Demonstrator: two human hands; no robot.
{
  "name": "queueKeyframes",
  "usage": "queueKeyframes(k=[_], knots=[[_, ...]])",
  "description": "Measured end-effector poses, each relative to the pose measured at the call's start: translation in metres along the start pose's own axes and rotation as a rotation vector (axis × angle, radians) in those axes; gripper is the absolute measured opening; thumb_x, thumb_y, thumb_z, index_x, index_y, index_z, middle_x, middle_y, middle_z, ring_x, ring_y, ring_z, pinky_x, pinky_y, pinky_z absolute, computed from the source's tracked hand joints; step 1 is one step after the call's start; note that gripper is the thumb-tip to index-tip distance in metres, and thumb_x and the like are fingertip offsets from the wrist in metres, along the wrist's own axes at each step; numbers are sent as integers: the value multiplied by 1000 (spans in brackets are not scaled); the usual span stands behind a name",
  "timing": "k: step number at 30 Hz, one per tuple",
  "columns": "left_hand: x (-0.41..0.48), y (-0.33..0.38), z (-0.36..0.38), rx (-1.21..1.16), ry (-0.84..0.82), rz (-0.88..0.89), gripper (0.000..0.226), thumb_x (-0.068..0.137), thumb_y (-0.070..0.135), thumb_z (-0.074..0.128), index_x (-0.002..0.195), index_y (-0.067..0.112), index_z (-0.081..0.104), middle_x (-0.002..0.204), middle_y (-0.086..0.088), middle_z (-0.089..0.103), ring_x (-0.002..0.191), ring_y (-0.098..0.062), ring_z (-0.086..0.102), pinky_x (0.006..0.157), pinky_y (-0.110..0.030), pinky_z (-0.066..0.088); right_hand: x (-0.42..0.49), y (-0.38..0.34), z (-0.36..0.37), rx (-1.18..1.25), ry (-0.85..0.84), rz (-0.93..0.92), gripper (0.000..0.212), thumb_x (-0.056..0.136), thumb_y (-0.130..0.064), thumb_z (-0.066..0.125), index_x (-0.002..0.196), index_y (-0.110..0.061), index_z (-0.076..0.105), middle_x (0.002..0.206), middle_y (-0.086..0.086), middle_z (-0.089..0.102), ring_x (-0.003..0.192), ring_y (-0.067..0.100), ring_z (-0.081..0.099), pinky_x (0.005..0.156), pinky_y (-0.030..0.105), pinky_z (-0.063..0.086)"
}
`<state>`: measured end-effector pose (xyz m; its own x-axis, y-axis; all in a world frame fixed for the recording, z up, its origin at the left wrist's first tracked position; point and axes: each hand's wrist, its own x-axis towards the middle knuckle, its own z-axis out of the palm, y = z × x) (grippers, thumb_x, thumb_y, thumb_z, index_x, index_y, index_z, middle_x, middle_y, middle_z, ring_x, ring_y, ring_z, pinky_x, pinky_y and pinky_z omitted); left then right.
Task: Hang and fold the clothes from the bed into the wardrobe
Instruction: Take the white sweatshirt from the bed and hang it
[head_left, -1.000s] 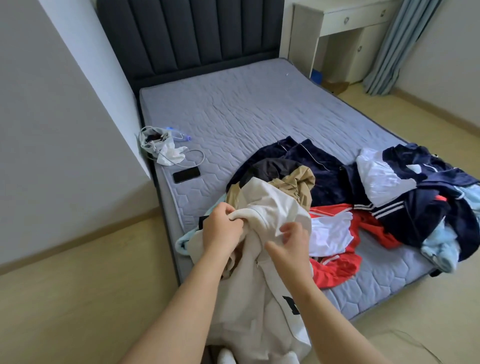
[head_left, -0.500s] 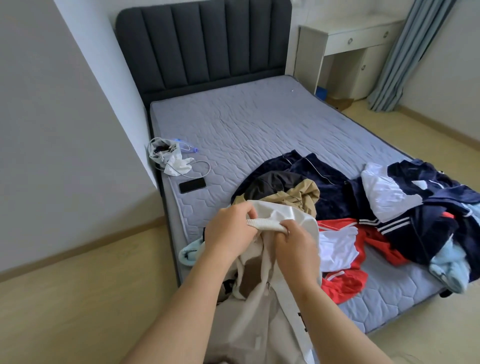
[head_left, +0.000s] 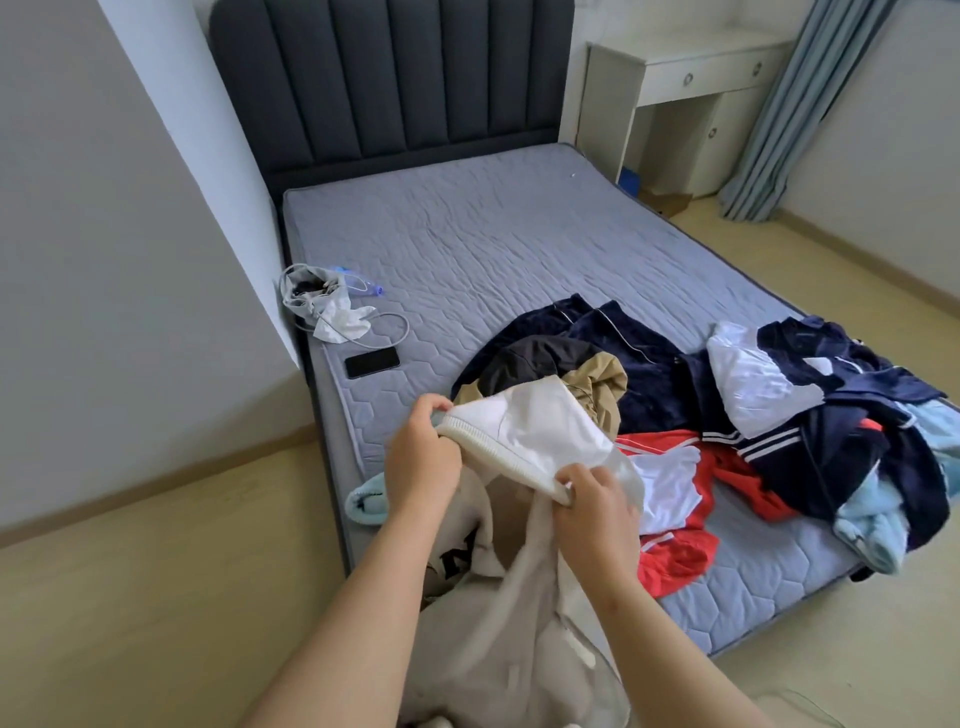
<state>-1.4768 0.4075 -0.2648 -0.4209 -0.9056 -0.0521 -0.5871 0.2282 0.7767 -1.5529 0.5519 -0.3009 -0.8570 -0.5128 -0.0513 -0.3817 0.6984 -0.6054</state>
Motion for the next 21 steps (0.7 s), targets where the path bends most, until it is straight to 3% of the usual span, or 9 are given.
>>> queueKeyframes(k=[2, 4, 7, 9, 11, 13, 15, 18, 21], knots=[[-3, -9, -9, 9, 107, -13, 48, 76, -5, 38, 104, 31, 55, 88, -2, 60, 71, -18, 49, 50, -27, 31, -1, -2, 3, -63, 36, 65, 32, 81, -6, 48, 108, -22, 56, 110, 2, 49, 104, 25, 44, 76, 32, 25], [-4, -22, -20, -36, 149, -53, 53, 76, -2, 39, 113, 32, 54, 108, -1, 60, 84, -18, 50, 61, -27, 36, 2, -9, 2, -5, 45, 131, 37, 81, -6, 45, 113, -22, 52, 113, 3, 47, 105, 28, 44, 79, 35, 30], [-4, -37, -45, -311, -18, -295, 55, 89, 14, 35, 137, 39, 33, 136, 2, 47, 117, -25, 48, 90, -35, 42, 2, -35, 10, 184, -32, 156, 31, 85, -11, 37, 110, -24, 51, 101, 1, 53, 96, 29, 51, 80, 41, 43], [-6, -42, -67, -531, -190, -504, 40, 95, 35, 29, 134, 35, 39, 116, -3, 57, 102, -26, 60, 79, -42, 50, -6, -60, 16, 311, -44, 95, 33, 85, -12, 35, 109, -28, 53, 85, -12, 54, 88, 20, 52, 75, 37, 42], [-10, -44, -93, -739, -199, -555, 32, 95, 30, 31, 104, 18, 59, 81, -5, 64, 67, -20, 64, 61, -36, 54, -13, -89, 17, 414, -14, 10, 39, 84, -10, 39, 111, -34, 53, 79, -26, 55, 80, 3, 50, 70, 29, 37], [-10, -45, -124, -865, -88, -501, 27, 93, 22, 34, 92, 16, 60, 72, -6, 65, 64, -21, 62, 53, -33, 55, -20, -124, 16, 512, 23, -72, 44, 82, -6, 41, 109, -38, 55, 82, -49, 49, 78, -16, 49, 65, 15, 33], [-10, -48, -159, -970, 64, -433, 28, 93, 18, 33, 96, 15, 60, 76, -8, 66, 68, -22, 62, 56, -36, 58, -30, -162, 15, 589, 37, -163, 44, 79, -2, 40, 102, -35, 57, 79, -55, 44, 75, -28, 44, 60, 6, 35], [-19, -54, -218, -1040, 340, -325, 26, 90, 12, 33, 103, 15, 56, 86, -8, 66, 70, -23, 62, 64, -43, 57, -50, -215, 21, 667, 19, -297, 33, 77, 2, 41, 82, -27, 55, 68, -39, 55, 60, -15, 50, 49, 8, 35], [-33, -72, -273, -1077, 548, -246, 19, 90, 12, 38, 89, 23, 54, 81, -1, 65, 66, -18, 63, 49, -32, 55, -77, -264, 31, 743, -34, -380, 28, 79, 0, 45, 77, -26, 55, 60, -19, 58, 56, -8, 50, 48, 11, 35]])
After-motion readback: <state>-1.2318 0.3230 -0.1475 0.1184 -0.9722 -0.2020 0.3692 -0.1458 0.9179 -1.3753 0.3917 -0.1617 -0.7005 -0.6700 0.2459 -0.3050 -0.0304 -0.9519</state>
